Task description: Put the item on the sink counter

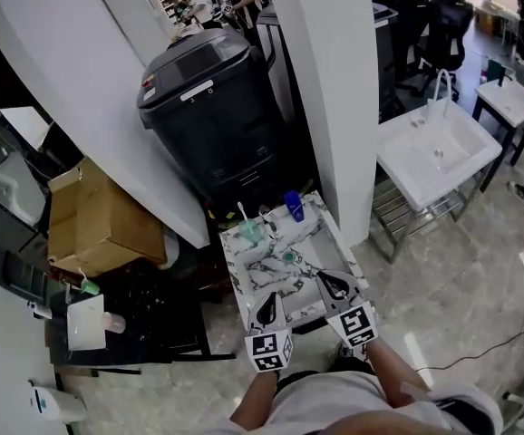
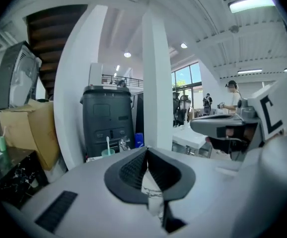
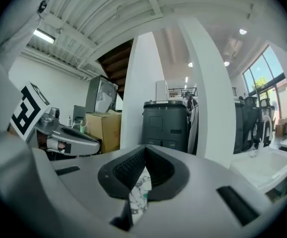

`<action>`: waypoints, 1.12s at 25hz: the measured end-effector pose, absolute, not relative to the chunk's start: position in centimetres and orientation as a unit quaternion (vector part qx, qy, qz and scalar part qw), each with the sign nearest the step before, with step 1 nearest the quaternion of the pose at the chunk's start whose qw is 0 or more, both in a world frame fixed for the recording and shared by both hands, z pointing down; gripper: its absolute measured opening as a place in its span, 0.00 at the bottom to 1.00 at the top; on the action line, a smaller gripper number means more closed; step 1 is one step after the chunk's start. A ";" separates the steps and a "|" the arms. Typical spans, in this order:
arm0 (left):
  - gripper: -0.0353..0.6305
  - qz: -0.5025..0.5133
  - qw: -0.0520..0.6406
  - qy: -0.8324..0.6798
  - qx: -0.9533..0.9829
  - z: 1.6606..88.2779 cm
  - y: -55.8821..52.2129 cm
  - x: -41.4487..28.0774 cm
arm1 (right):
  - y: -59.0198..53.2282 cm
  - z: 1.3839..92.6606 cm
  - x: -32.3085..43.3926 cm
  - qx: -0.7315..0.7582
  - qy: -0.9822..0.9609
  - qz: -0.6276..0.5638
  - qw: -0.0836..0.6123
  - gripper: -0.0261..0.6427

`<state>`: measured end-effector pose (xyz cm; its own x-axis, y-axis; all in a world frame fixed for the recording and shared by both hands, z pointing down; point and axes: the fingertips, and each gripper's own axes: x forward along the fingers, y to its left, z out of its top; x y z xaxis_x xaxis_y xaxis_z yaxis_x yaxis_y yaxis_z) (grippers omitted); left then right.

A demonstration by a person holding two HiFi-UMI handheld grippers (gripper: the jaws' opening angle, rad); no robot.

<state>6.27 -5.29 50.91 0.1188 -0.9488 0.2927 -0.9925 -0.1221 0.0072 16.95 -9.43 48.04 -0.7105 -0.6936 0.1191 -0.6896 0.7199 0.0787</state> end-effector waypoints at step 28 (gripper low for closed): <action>0.07 -0.002 0.054 -0.695 0.717 42.8 9.9 6.8 | 6.4 39.8 18.0 0.377 -0.920 -0.098 0.040 0.05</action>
